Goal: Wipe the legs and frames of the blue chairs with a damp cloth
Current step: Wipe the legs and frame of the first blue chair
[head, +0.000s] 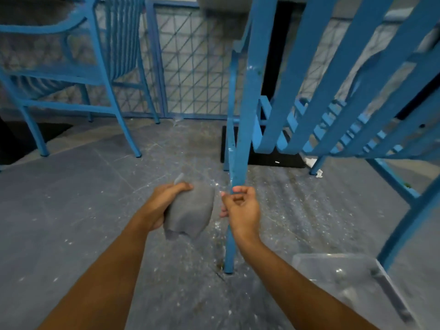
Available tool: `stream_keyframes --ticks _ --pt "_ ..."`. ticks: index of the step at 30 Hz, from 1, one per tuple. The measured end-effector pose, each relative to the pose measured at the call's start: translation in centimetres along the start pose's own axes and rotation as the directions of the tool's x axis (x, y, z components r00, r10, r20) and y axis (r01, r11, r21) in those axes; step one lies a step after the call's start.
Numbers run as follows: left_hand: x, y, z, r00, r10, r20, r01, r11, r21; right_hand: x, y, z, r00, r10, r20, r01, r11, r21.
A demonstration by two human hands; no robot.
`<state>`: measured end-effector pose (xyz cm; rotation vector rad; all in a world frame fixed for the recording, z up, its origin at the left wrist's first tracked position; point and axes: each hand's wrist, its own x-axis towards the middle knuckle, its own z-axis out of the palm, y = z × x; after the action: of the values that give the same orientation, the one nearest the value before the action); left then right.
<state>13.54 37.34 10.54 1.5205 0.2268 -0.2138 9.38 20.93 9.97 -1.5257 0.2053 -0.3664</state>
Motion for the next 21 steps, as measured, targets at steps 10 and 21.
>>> stream_keyframes --ticks 10,21 --pt "4.8 -0.5 -1.6 0.991 -0.026 0.135 0.029 0.999 -0.022 0.5 -0.1 1.7 0.938 -0.171 -0.303 0.096 0.964 -0.247" --pt "6.4 0.7 -1.0 0.984 -0.065 0.163 0.079 0.994 -0.079 1.4 0.0 2.7 0.923 -0.241 -0.300 0.112 0.914 -0.391"
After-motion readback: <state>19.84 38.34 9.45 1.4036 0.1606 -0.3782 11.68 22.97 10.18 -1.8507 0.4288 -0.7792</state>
